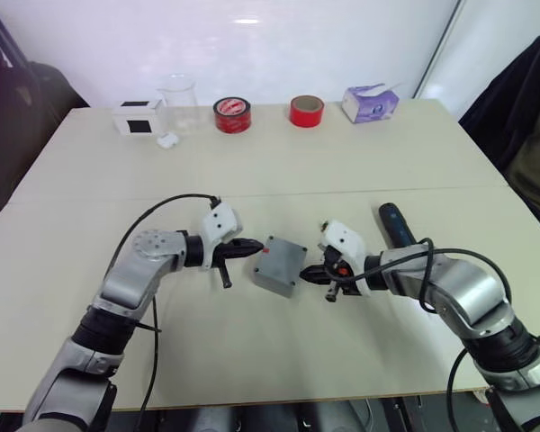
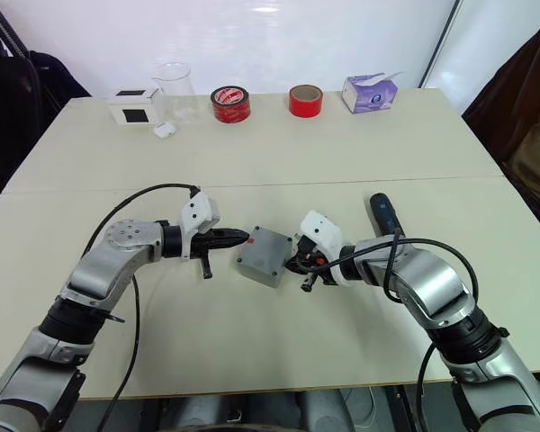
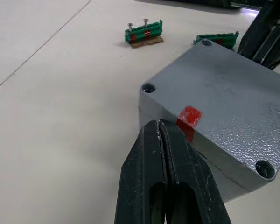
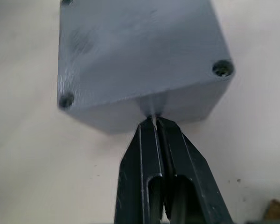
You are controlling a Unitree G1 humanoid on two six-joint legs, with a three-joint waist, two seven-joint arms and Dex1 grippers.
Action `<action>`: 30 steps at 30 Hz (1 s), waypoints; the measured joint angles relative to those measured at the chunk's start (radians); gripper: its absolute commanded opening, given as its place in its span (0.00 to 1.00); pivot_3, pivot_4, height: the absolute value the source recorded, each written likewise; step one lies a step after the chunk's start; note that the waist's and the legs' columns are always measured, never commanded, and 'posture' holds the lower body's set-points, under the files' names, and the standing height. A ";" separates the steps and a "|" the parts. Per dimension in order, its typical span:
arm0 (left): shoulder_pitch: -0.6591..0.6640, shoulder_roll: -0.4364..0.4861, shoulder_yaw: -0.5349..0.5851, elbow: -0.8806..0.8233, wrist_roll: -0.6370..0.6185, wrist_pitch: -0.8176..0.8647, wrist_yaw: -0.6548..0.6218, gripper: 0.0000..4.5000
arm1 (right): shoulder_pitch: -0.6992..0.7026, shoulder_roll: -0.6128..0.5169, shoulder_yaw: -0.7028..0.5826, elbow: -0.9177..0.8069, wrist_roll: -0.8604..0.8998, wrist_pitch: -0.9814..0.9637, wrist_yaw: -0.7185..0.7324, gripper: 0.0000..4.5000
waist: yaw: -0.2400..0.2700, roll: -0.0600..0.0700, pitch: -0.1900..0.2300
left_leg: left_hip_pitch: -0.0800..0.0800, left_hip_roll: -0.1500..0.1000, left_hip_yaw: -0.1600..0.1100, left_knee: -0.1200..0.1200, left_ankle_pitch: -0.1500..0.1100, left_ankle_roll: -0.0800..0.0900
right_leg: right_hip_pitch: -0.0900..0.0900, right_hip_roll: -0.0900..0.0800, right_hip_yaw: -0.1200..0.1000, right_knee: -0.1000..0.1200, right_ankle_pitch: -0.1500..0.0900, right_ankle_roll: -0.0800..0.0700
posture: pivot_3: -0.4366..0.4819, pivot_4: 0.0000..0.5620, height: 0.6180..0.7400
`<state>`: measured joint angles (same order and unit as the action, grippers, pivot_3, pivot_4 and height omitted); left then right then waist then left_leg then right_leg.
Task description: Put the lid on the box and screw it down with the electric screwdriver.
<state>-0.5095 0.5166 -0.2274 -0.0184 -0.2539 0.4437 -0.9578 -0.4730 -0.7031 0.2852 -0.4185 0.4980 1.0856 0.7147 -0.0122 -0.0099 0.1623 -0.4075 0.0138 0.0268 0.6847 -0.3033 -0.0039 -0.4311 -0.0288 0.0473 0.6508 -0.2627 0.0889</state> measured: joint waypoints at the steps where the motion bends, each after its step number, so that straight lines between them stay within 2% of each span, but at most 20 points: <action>1: -0.013 -0.010 -0.007 0.018 0.009 -0.005 0.002 0.00 | 0.000 0.002 0.000 -0.011 0.009 0.013 0.004 0.01 | 0.001 0.000 0.000 | 0.000 0.000 0.000 0.000 0.000 0.000 | 0.000 0.000 0.000 0.000 0.000 0.000 | 0.48 0.27 1.00; 7: -0.040 -0.017 -0.047 0.097 0.072 -0.073 -0.011 0.00 | -0.017 -0.011 0.001 -0.087 0.051 0.061 0.028 0.01 | -0.002 0.000 0.000 | 0.000 0.000 0.000 0.000 0.000 0.000 | 0.000 0.000 0.000 0.000 0.000 0.000 | 0.48 0.27 1.00; 11: -0.015 0.064 -0.049 0.079 0.079 -0.083 -0.063 0.00 | -0.057 -0.079 -0.034 -0.089 0.054 0.072 0.041 0.01 | -0.003 0.000 0.000 | 0.000 0.000 0.000 0.000 0.000 0.000 | 0.000 0.000 0.000 0.000 0.000 0.000 | 0.48 0.27 1.00; 13: 0.041 0.134 -0.033 0.020 0.065 -0.073 -0.117 0.00 | -0.084 -0.133 -0.053 -0.068 0.032 0.051 0.053 0.01 | -0.004 0.000 0.000 | 0.000 0.001 0.000 0.000 0.000 0.000 | -0.001 -0.001 0.000 0.000 0.000 0.000 | 0.48 0.27 1.00; 15: 0.073 0.167 -0.024 -0.030 0.042 -0.049 -0.150 0.00 | -0.098 -0.138 -0.064 -0.024 0.012 0.024 0.054 0.01 | -0.003 0.000 0.000 | 0.000 0.001 0.000 0.000 0.000 0.000 | 0.000 -0.001 0.000 0.000 0.000 0.000 | 0.48 0.27 1.00; 21: 0.103 0.163 -0.021 -0.143 -0.015 0.017 -0.172 0.00 | -0.118 -0.050 -0.012 0.121 -0.084 -0.084 0.035 0.01 | 0.000 0.000 0.000 | 0.000 0.000 0.000 0.000 0.000 0.000 | 0.000 -0.001 0.000 0.000 0.000 0.000 | 0.48 0.27 1.00; 25: 0.102 0.117 -0.031 -0.141 -0.011 0.026 -0.141 0.00 | -0.119 0.027 0.048 0.196 -0.133 -0.143 0.029 0.01 | -0.002 0.000 0.000 | 0.000 0.000 0.000 0.000 0.000 0.000 | 0.000 0.000 0.000 0.001 0.000 0.000 | 0.48 0.27 1.00; 30: 0.088 0.107 -0.031 -0.111 0.008 0.026 -0.122 0.00 | -0.118 0.050 0.059 0.216 -0.149 -0.150 0.040 0.01 | 0.001 0.000 0.000 | 0.000 0.000 0.000 0.000 0.000 0.000 | 0.000 -0.001 0.000 0.001 0.000 0.000 | 0.48 0.27 1.00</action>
<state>-0.4220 0.6238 -0.2588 -0.1298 -0.2456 0.4694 -1.0798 -0.5909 -0.6530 0.3441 -0.2022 0.3485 0.9356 0.7552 -0.0114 -0.0099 0.1622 -0.4074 0.0138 0.0270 0.6848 -0.3031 -0.0041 -0.4313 -0.0293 0.0470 0.6516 -0.2626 0.0888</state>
